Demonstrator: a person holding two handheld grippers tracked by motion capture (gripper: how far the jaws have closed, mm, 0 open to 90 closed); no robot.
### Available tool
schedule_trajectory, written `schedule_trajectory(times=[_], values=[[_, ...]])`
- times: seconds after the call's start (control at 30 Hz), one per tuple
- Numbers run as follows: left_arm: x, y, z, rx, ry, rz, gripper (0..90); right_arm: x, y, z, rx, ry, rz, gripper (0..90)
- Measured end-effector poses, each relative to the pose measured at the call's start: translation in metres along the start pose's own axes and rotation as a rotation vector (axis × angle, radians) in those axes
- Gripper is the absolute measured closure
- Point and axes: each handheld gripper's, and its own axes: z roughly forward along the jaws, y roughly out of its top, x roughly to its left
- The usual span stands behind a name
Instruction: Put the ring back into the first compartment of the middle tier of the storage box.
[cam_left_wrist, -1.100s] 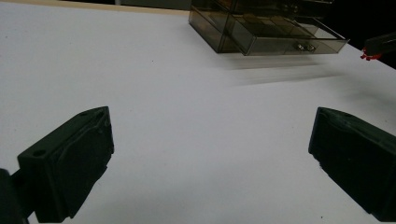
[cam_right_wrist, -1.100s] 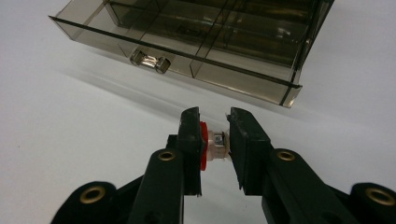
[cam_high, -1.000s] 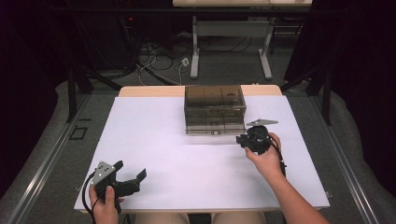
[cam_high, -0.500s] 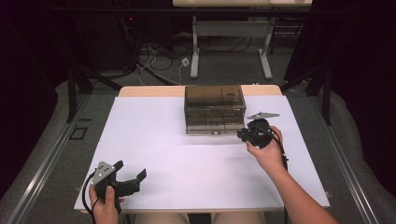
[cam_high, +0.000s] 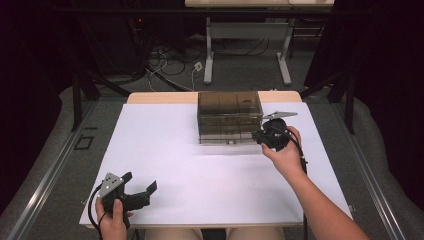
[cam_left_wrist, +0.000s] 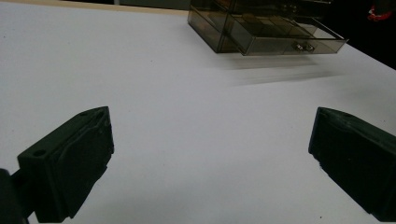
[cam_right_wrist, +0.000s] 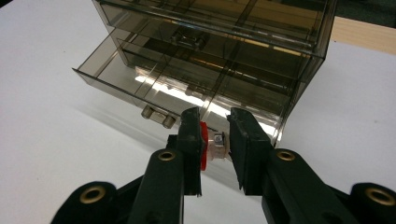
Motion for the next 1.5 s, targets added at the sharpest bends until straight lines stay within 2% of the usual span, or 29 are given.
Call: schedule_trajectory(times=[0.9,1.5], values=[[0.001,0.001,-0.001,-0.006,-0.002,-0.004,0.1,0.031,0.032,0.021,0.018,0.037,-0.049,74.5],[0.002,0.001,-0.002,-0.003,-0.002,-0.002,0.1,0.054,0.045,0.038,0.025,0.073,-0.047,74.5]])
